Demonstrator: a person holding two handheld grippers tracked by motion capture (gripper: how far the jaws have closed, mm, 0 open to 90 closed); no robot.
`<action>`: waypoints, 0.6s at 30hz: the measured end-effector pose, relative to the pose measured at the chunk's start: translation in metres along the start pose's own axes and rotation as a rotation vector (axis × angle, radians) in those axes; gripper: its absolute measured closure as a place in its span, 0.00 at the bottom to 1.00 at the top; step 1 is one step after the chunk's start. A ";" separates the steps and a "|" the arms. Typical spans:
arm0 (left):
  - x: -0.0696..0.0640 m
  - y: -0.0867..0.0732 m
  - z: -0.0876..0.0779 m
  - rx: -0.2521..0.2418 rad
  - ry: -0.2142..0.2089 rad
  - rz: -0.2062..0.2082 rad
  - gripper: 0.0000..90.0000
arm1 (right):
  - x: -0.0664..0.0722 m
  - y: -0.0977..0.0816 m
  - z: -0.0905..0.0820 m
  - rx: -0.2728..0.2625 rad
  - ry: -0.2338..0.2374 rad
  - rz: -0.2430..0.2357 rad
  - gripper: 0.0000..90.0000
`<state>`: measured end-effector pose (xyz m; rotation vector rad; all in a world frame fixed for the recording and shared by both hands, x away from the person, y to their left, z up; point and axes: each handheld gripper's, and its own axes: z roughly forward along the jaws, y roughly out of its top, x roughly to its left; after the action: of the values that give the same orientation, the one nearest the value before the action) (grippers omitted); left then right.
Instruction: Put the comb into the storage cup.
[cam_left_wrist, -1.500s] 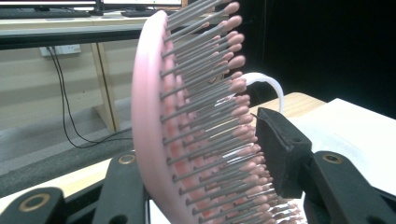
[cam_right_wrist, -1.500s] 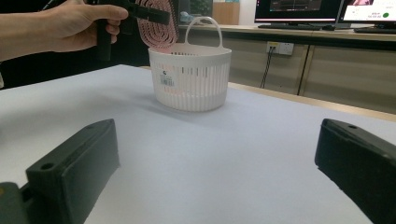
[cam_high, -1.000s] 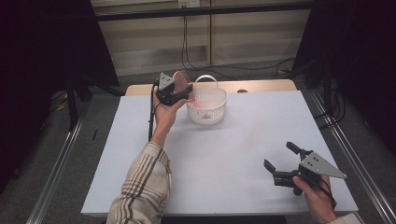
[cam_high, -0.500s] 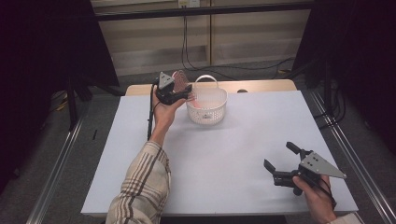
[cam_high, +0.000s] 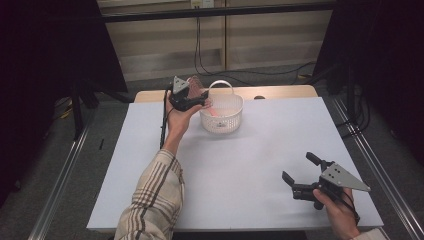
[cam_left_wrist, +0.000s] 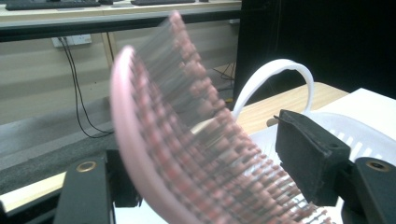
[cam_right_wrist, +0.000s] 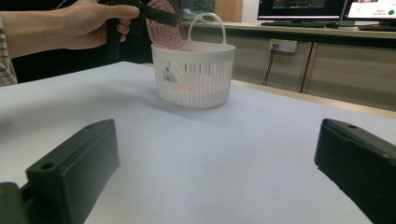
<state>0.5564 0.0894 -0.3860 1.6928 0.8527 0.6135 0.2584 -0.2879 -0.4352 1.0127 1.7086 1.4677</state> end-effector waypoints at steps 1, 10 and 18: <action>0.000 0.000 0.000 0.002 -0.002 -0.004 0.31 | 0.000 0.000 0.000 0.002 0.000 0.001 0.00; 0.004 0.000 -0.001 -0.012 -0.002 -0.037 0.13 | 0.000 0.000 0.000 0.001 0.001 0.006 0.00; 0.003 0.001 -0.004 -0.017 -0.026 -0.057 0.06 | 0.000 0.000 0.001 0.003 0.001 0.009 0.00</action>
<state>0.5554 0.0936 -0.3841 1.6522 0.8719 0.5574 0.2590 -0.2876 -0.4357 1.0230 1.7094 1.4725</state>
